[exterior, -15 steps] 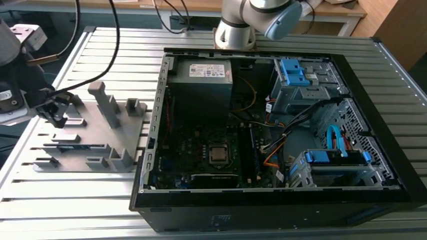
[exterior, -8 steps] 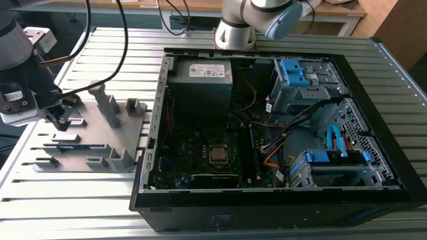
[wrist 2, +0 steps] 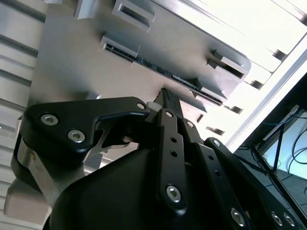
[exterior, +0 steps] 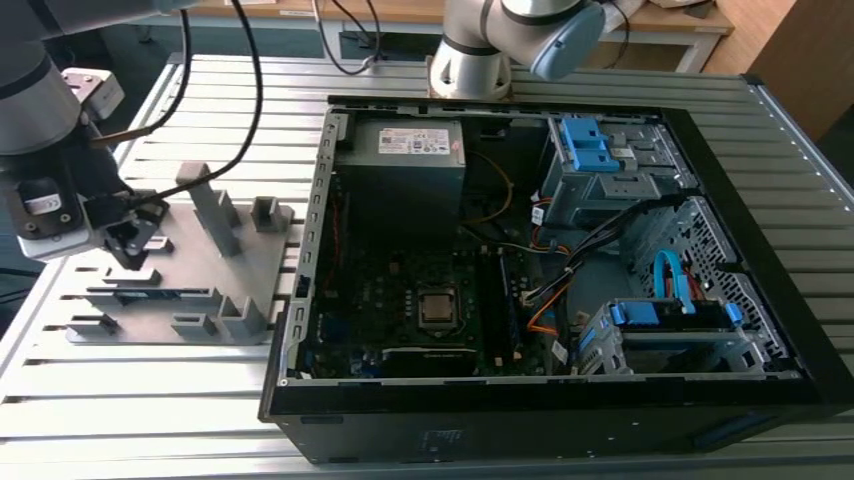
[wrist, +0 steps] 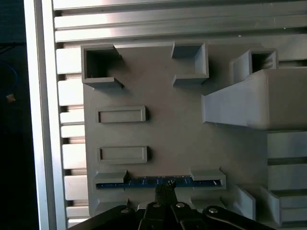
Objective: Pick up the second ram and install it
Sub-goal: 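Reach for the second ram, then pick up the second ram and move it above second insertion slot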
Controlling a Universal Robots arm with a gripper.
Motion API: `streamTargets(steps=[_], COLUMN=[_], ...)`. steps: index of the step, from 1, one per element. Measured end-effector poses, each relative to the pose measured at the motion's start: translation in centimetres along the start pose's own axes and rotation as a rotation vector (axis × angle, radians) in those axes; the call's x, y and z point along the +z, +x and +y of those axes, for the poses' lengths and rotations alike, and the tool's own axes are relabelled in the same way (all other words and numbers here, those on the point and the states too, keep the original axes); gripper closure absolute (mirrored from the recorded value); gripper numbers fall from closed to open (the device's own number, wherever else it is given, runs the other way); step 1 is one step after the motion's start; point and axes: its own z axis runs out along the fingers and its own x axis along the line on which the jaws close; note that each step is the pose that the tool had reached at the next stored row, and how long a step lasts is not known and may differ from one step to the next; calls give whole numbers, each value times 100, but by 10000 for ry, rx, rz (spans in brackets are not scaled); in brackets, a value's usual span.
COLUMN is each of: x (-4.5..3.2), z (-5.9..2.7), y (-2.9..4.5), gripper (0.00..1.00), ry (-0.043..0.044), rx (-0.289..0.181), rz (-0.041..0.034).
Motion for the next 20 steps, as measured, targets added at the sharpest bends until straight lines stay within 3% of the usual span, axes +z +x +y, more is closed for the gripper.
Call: streamTargets(steps=[8, 20], x=[120, 128], z=[1, 1], y=[-3, -3], gripper=[90, 90], ry=[0, 0], rx=[0, 0], rz=[7, 7])
